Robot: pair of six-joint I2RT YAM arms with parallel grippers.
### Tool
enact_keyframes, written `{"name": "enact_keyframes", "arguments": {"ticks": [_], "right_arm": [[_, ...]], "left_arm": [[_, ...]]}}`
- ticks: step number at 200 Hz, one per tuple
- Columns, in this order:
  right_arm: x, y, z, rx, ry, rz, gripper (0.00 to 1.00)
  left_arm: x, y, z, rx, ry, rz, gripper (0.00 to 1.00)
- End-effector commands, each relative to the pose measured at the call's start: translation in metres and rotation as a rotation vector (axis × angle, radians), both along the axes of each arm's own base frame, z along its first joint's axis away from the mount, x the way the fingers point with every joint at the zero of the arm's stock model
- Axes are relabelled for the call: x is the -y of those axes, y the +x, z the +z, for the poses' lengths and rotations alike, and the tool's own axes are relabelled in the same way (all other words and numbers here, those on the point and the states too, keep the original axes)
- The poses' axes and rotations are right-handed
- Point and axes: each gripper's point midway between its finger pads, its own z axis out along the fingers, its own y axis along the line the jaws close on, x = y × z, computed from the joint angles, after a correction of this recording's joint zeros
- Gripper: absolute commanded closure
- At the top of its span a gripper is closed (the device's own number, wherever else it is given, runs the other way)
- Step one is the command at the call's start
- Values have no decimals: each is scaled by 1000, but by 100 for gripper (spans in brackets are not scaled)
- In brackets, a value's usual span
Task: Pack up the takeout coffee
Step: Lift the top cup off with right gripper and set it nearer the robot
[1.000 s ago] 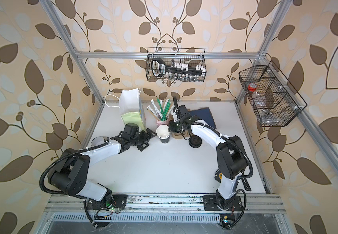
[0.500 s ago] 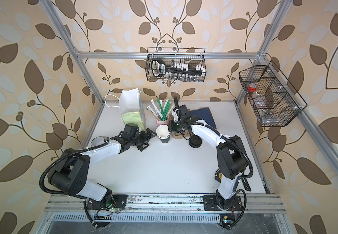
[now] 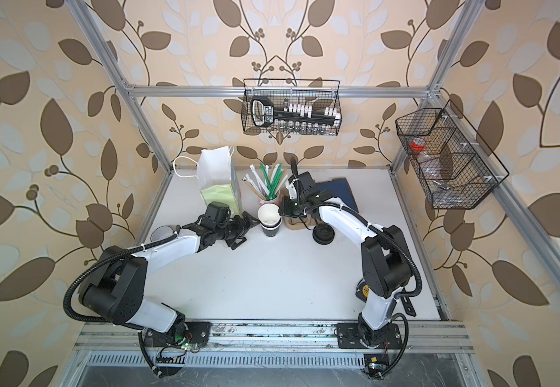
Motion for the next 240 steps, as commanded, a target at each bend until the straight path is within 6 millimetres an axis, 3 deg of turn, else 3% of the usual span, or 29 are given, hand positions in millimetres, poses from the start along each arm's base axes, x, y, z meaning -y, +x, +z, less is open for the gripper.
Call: {"name": "enact_keyframes", "arguments": {"ticks": [1, 44, 112, 149, 154, 188, 208, 240], "right_arm": [[-8, 0, 40, 54, 119, 11, 100], [-3, 4, 49, 71, 118, -3, 100], [12, 10, 82, 127, 107, -13, 100], [16, 8, 111, 172, 109, -3, 100], [17, 7, 115, 179, 110, -3, 100], [32, -11, 134, 225, 85, -23, 100], [43, -32, 142, 273, 46, -37, 100], [66, -69, 123, 300, -67, -66, 100]], "left_arm": [[-1, 2, 17, 36, 29, -8, 1], [-3, 3, 24, 53, 40, -1, 1], [7, 18, 47, 88, 1, -8, 1], [2, 23, 67, 131, 39, -3, 1], [-1, 22, 82, 167, 38, 0, 1], [-15, 11, 107, 229, 99, 7, 1], [-24, -1, 123, 266, 116, 11, 1], [-38, -26, 150, 320, 137, 6, 1]]}}
